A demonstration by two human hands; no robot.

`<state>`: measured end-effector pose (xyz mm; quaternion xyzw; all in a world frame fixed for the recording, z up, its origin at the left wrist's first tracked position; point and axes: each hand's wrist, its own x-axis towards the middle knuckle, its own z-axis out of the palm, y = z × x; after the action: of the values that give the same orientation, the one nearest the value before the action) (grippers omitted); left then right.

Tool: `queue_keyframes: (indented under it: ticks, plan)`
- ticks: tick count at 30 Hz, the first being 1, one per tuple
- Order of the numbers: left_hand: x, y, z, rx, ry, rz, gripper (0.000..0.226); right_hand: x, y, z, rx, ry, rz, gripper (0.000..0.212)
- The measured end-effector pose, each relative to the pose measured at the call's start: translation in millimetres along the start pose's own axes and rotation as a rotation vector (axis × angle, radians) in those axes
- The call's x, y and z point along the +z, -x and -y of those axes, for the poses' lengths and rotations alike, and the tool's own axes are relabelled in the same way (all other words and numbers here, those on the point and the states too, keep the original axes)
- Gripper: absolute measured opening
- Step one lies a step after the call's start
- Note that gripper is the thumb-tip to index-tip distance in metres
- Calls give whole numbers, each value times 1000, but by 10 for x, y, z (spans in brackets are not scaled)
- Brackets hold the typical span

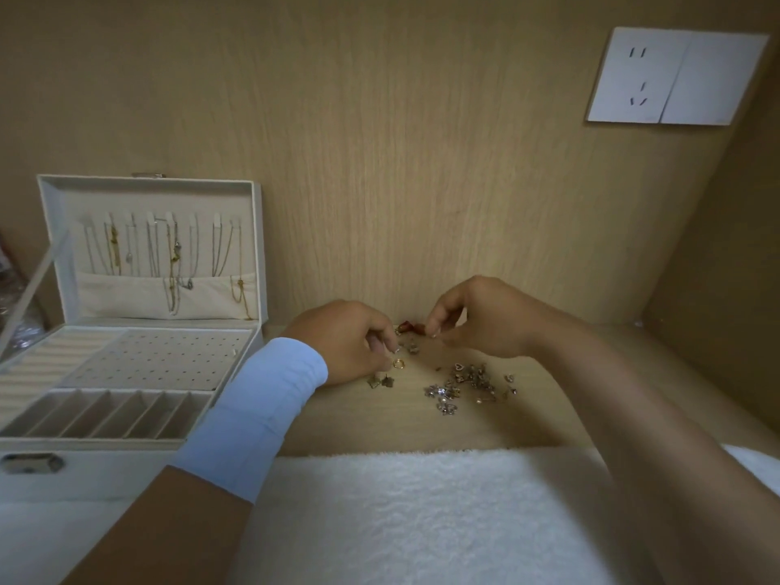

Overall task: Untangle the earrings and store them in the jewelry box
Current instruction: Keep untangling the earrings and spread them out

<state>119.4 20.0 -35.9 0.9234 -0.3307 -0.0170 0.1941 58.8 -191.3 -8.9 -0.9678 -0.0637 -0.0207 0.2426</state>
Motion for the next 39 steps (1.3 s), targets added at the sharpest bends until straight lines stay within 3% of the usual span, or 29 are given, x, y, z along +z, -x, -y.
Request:
queue_keyframes:
  ticks: [8,18,23,29,36,39]
  plan:
    - [377,-59,-266,207,-95,-9,16,114,121,-10,43,49,361,22]
    - [455,-59,-217,216,-89,14,12,143,125,-68,40,32,385,11]
    - [374,-53,-241,160,100,-30,10,42,128,-130,60,-12,334,6]
    - [380,-4,-376,179,160,165,14,30,163,-82,120,131,420,20]
    - [356,-7,-318,137,185,140,11,156,140,-36,170,263,424,25]
    - [367,-2,-348,153,168,143,9,123,145,2,205,281,434,36]
